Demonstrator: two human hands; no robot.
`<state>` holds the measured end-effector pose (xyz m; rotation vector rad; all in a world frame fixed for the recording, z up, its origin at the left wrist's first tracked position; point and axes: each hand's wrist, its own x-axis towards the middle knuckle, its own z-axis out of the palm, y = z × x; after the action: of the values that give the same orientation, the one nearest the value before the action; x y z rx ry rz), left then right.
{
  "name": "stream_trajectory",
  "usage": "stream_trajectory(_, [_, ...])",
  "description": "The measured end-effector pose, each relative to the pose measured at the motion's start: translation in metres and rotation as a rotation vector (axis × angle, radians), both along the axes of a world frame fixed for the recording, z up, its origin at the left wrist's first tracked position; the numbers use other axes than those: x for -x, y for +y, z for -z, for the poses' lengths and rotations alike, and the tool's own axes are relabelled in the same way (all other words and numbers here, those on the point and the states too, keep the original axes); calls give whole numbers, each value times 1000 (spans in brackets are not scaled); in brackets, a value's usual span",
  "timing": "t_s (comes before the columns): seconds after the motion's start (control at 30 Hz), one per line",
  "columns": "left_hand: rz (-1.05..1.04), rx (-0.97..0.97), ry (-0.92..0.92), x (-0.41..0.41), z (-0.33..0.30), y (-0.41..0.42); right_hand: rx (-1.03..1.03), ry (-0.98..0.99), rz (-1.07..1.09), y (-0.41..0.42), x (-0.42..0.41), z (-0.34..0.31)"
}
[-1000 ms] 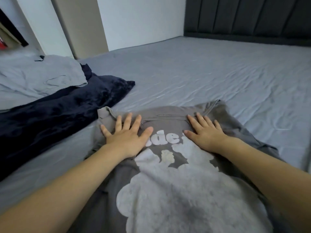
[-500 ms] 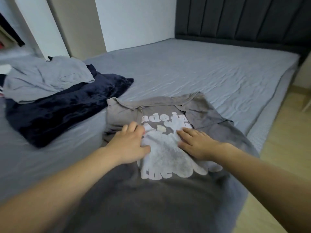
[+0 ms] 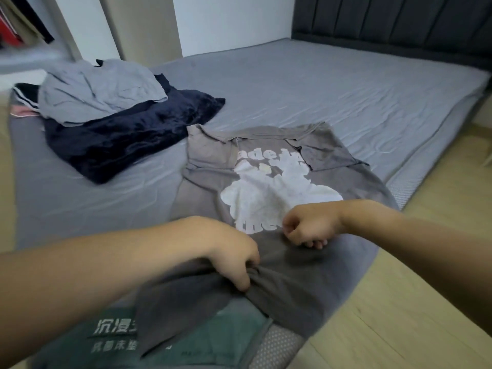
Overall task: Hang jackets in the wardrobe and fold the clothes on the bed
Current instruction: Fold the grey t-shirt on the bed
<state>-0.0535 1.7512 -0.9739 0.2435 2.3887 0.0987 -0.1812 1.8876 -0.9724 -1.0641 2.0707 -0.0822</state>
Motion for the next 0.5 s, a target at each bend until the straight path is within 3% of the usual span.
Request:
stream_trajectory(0.07, [-139, -94, 4, 14, -7, -15, -75, -152, 20, -2, -10, -3])
stream_trajectory(0.13, [-334, -166, 162, 28, -7, -33, -109, -221, 38, -3, -20, -1])
stream_trajectory(0.23, [-544, -247, 380, 45, 2, -52, -25, 86, 31, -5, -31, 3])
stream_trajectory(0.33, [-494, -159, 398, 48, -6, -47, 42, 538, -50, -9, -33, 1])
stream_trajectory(0.5, [-412, -25, 397, 50, -18, -48, -197, 653, -55, -11, -9, -26])
